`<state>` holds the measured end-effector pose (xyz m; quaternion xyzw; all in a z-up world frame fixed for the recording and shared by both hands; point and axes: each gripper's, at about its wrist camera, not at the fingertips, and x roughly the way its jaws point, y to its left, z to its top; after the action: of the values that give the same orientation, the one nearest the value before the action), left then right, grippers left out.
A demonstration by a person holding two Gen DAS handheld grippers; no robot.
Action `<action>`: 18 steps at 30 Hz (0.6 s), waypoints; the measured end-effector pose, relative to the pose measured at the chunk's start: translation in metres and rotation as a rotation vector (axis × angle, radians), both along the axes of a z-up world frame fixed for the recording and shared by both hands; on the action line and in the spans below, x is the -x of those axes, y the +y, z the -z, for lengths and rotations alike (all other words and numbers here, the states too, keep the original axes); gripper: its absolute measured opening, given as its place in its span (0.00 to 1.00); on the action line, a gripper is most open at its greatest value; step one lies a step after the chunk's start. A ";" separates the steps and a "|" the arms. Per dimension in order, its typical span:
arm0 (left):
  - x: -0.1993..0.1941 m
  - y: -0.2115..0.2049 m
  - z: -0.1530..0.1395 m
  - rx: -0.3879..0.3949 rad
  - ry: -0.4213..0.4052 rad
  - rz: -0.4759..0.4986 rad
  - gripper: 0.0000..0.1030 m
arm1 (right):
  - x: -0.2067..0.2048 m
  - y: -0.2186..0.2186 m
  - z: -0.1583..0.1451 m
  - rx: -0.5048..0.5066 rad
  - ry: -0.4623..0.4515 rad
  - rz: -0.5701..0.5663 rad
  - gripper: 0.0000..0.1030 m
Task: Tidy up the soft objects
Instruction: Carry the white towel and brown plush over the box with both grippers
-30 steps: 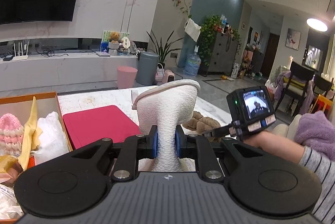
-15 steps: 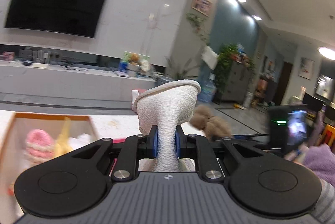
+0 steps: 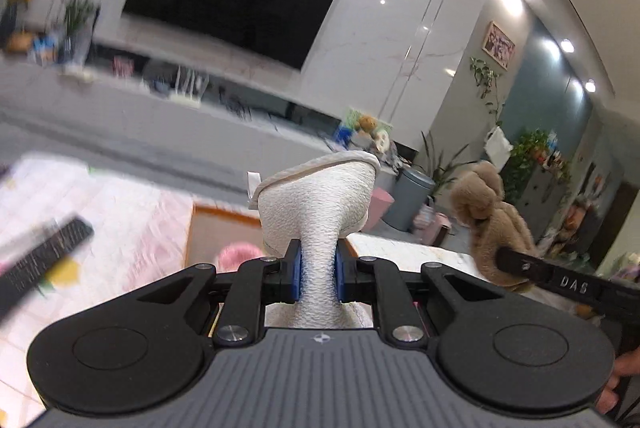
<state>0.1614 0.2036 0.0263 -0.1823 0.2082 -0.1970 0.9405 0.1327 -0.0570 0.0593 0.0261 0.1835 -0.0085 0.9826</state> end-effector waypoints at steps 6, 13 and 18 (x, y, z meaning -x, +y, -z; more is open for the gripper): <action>-0.025 -0.002 0.022 -0.022 0.135 0.043 0.17 | -0.011 0.048 0.020 -0.027 0.057 -0.113 0.34; -0.029 -0.015 0.021 -0.160 0.086 -0.044 0.17 | -0.013 0.074 0.047 -0.015 0.137 -0.189 0.34; -0.035 -0.025 0.024 -0.195 0.072 -0.051 0.17 | -0.013 0.075 0.060 -0.010 0.169 -0.227 0.34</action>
<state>0.1966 0.1785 0.0025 -0.1020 0.2553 -0.1451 0.9504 0.1460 0.0184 -0.0012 0.0091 0.2672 0.1013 0.9583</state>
